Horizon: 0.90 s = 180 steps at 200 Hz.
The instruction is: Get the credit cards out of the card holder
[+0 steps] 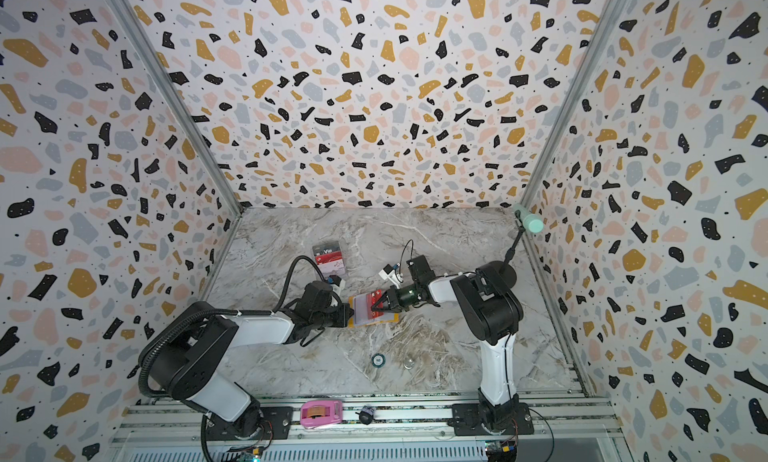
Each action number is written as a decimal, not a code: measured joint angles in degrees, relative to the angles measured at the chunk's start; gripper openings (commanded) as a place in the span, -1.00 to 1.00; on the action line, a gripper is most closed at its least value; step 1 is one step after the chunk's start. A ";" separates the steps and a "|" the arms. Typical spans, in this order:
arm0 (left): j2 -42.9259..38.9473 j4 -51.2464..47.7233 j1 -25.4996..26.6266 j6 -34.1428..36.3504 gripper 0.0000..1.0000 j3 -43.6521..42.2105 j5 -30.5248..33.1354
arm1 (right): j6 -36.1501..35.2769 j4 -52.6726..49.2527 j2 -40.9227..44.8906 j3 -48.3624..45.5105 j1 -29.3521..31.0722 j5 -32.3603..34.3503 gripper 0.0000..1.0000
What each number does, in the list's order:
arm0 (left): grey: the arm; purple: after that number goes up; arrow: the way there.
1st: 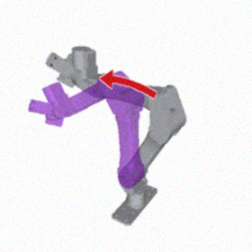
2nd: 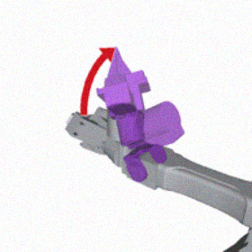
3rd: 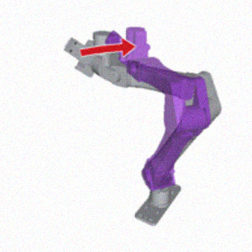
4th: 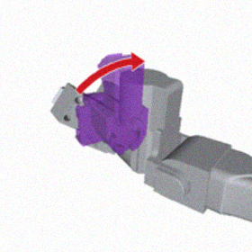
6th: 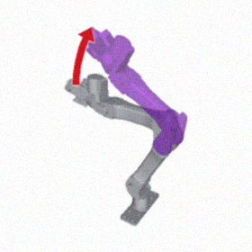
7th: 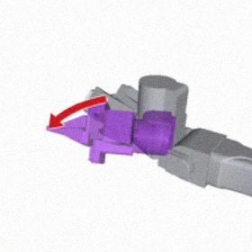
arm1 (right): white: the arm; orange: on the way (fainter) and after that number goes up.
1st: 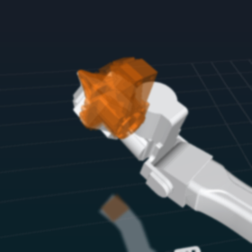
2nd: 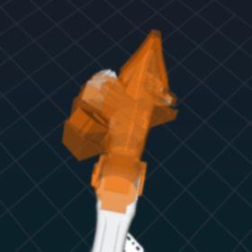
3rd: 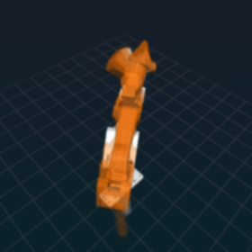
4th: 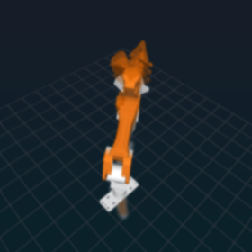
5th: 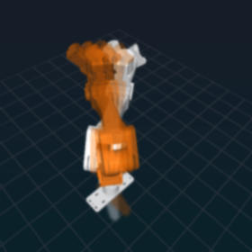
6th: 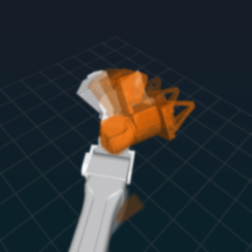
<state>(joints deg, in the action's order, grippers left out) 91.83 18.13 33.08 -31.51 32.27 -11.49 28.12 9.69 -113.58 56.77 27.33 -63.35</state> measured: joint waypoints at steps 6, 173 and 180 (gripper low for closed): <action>0.00 0.00 0.00 -0.09 -1.00 0.00 0.00 | 0.00 0.00 0.11 -0.07 -0.15 0.07 -0.83; -7.41 -2.67 0.11 -1.81 -0.17 -4.07 -0.07 | -7.74 -12.70 6.88 0.46 -1.99 9.40 -0.91; -8.09 -3.13 0.11 -1.73 -0.14 -4.15 -0.07 | -8.48 -13.64 7.69 0.79 -1.99 10.32 -0.91</action>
<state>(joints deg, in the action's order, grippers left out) 83.74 15.00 33.19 -33.23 28.12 -11.55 19.64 -3.95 -105.89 57.56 25.34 -53.04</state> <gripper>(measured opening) 0.393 0.054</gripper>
